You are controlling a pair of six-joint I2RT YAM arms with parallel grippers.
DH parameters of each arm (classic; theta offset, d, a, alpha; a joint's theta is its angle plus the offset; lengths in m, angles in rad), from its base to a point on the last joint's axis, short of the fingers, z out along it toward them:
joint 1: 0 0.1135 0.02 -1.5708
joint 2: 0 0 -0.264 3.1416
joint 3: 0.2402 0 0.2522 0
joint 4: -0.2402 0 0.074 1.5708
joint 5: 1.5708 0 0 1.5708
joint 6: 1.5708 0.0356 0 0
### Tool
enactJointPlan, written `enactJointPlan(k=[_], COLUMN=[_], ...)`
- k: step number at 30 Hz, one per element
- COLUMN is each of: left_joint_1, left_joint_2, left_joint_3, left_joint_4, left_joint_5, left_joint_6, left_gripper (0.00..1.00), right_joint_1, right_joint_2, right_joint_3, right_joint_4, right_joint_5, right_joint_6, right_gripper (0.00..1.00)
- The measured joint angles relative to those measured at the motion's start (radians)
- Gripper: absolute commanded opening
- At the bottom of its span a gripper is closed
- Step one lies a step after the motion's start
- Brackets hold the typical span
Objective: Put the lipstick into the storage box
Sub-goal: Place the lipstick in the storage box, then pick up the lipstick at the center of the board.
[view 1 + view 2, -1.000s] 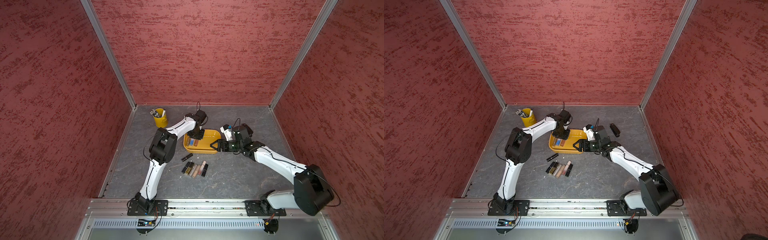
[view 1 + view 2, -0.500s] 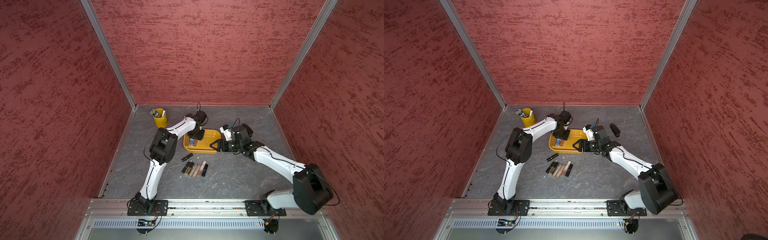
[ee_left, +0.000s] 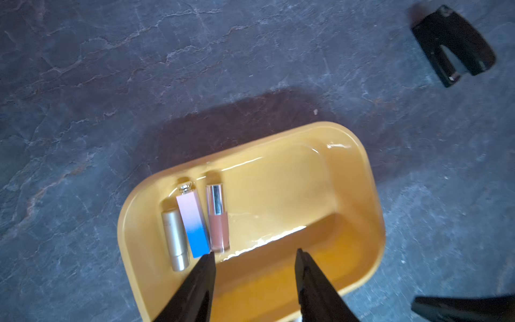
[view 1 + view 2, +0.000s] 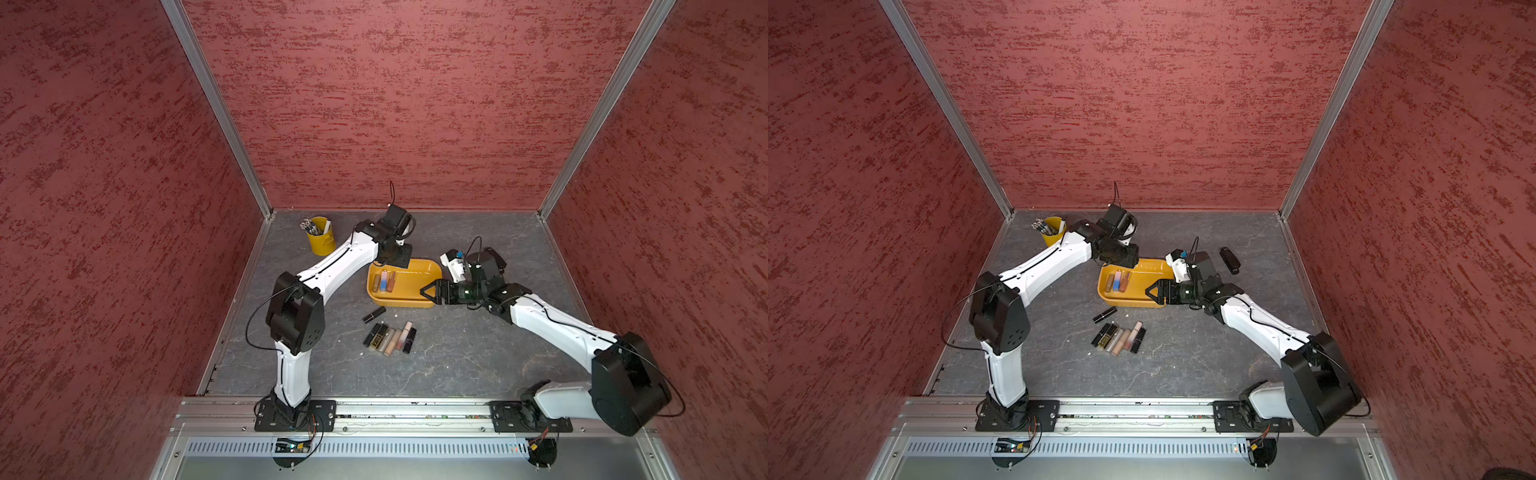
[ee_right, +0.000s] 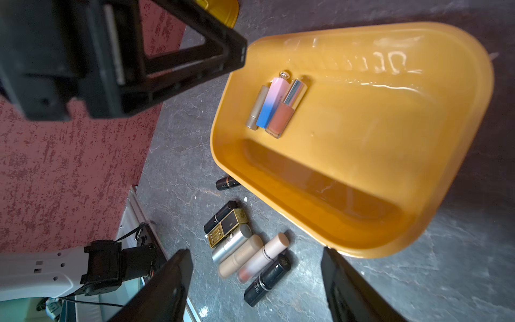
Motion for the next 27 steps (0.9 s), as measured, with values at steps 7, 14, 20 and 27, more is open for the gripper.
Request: enactJointPlan(k=[7, 14, 20, 27], left_joint_1=[-0.08, -0.123, -0.117, -0.049], left_joint_2=[-0.19, -0.416, -0.627, -0.798], left_joint_3=[-0.289, -0.565, -0.75, -0.908], left_joint_4=[0.056, 0.1, 0.154, 0.2], left_joint_5=[0.022, 0.039, 0.042, 0.082], left_joint_6=[-0.059, -0.156, -0.235, -0.292], left_gripper=[0.55, 0.56, 0.6, 0.61], right_joint_1=[0.04, 0.126, 0.269, 0.401], right_joint_2=[-0.046, -0.073, 0.0, 0.164], right_joint_3=[-0.013, -0.012, 0.012, 0.088], right_joint_4=[-0.092, -0.227, -0.331, -0.398], right_joint_5=[0.06, 0.178, 0.3, 0.424], right_joint_6=[-0.002, 0.011, 0.076, 0.156], right_gripper=[0.76, 0.74, 0.72, 0.71])
